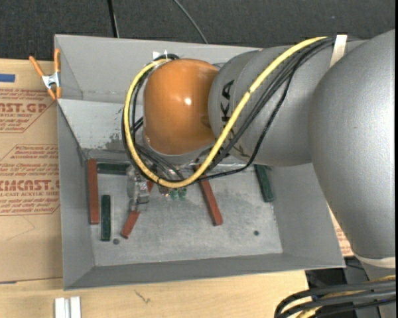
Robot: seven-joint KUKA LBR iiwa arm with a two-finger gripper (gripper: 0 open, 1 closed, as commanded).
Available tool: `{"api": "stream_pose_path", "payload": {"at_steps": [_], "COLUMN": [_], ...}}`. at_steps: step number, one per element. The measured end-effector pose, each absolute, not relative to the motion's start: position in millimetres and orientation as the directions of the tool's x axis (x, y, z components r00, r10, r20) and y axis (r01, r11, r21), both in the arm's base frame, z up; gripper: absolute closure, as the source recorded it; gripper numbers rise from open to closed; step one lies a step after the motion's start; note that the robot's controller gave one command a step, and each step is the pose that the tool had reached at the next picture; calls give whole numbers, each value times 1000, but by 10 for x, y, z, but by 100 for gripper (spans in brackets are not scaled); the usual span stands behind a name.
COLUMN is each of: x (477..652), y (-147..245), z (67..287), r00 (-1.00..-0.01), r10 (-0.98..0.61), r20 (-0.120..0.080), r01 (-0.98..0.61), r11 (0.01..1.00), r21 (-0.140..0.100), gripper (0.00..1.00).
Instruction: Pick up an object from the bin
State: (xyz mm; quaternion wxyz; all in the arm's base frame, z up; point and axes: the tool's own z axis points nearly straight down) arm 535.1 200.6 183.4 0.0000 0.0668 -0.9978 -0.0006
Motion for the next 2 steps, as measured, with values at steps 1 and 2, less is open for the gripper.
{"api": "stream_pose_path", "payload": {"at_steps": [1,2], "x": [5363,5343], "y": [1986,2164], "z": [1784,1726], "r00": [-985,-913], "r10": [-172,-408], "r20": [-3,-1], "r01": [-172,-408], "r11": [985,913], "r21": [0,0], "gripper": [100,100]}}
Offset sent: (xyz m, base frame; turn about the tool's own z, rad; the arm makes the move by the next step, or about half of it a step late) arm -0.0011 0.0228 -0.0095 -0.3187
